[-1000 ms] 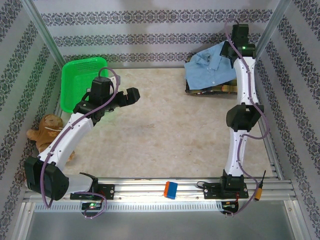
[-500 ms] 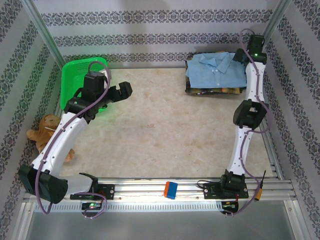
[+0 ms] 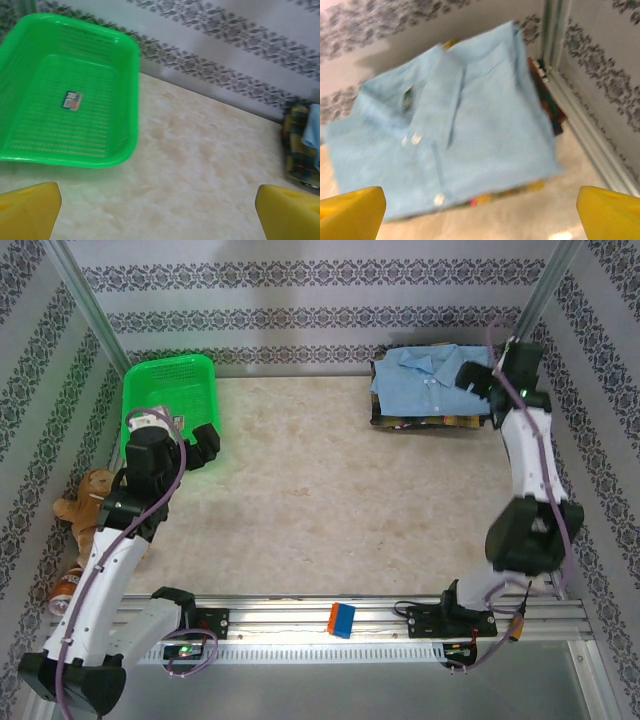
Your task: Fold and stack the long sleeve shirts
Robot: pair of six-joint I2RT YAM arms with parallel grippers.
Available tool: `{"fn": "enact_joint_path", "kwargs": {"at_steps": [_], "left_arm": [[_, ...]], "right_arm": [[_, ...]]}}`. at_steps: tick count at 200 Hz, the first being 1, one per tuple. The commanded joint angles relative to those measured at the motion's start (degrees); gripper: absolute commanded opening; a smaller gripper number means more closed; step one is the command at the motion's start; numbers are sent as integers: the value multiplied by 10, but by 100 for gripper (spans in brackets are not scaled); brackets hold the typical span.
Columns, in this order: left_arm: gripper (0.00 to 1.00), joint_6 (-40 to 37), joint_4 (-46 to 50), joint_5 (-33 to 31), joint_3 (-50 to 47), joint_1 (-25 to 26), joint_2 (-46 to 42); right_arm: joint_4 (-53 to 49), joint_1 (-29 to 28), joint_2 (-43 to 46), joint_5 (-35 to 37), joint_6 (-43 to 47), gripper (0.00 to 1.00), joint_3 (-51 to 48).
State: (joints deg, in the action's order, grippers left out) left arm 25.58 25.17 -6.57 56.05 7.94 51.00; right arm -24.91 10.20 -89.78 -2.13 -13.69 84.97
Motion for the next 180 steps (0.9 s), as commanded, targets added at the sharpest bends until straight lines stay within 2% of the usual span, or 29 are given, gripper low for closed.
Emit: {"fn": "enact_joint_path", "kwargs": {"at_steps": [1,21,33,48,70,86,117,136,152,166,180], "left_arm": [[100,-16,-95,-11,-77,-37,7],[100,-53,-211,-59,-160,-50,19],[100,-85,-296,-60,-214,-61,24],[100,-135,-400,-46,-270,-72,47],[100,-191,-505,-38,-324,-75,99],[100,-214,-558,-19,-342,-78,147],[100,-235,-769,-5,-390,-80,277],[100,-237,-811,44,-379,-86,338],[99,-256,-938,89,-393,-86,422],[99,-250,-824,91,-376,-88,380],[99,-248,-887,106,-376,-96,413]], "right_arm": [[75,-80,100,32,12,98,-168],[145,-147,211,99,32,98,-329],[217,-177,270,140,61,98,-427],[286,-180,325,162,86,98,-513],[339,-153,361,152,106,98,-568],[410,-125,335,135,106,98,-600],[590,-110,255,77,126,98,-648],[663,-100,199,66,107,98,-666],[734,-102,132,40,116,98,-675],[791,-107,70,43,117,98,-672],[822,-111,17,38,121,98,-657]]}}
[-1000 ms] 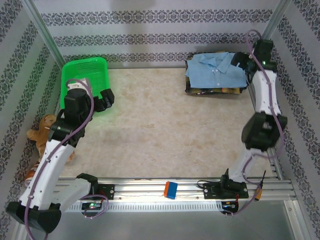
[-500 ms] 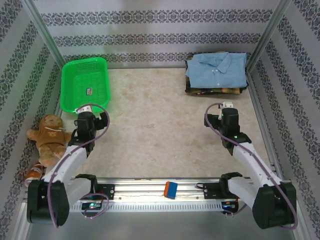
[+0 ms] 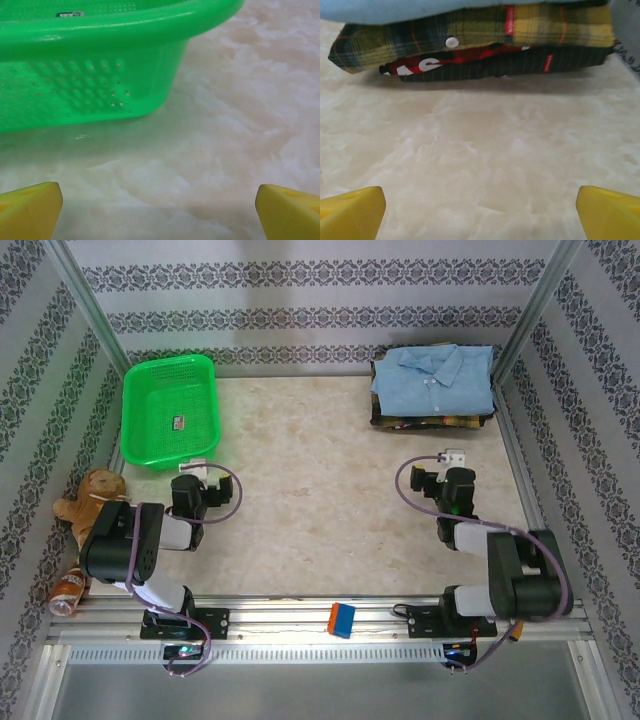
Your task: Fold and stack the long sleeve shirts
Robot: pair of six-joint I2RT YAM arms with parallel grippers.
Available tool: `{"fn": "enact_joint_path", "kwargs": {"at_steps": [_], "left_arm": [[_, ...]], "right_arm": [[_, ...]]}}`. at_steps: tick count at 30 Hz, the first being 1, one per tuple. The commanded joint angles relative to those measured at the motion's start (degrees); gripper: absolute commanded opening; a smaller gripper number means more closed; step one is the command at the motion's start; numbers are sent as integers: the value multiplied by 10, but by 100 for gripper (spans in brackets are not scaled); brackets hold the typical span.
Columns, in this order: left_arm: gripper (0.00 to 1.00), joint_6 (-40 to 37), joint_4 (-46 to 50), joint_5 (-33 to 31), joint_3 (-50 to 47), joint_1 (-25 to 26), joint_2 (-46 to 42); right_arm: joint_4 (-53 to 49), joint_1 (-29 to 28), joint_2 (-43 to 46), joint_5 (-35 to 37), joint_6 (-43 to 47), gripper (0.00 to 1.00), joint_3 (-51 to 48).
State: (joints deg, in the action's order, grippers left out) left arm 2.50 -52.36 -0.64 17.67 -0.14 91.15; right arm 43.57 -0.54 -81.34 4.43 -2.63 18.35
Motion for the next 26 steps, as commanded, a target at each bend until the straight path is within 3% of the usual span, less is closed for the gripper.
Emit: {"fn": "enact_joint_path", "kwargs": {"at_steps": [1,3,4,10,15,26], "left_arm": [[99,-16,-107,50,8,-16,10],[99,-5,-17,61,37,-26,-9],[99,-11,-18,46,45,-21,-1],[99,-15,-33,43,36,-16,-2],[99,-20,-18,55,44,-16,-2],[99,-20,-18,56,45,-17,-2]], "right_arm": [[134,-4,-66,-27,10,98,10],[53,0,-44,2,-5,98,41],[86,-1,-54,4,-3,98,33],[60,-18,-45,32,8,98,41],[58,-3,-48,-20,9,98,44],[59,3,-49,-41,10,98,43]]}}
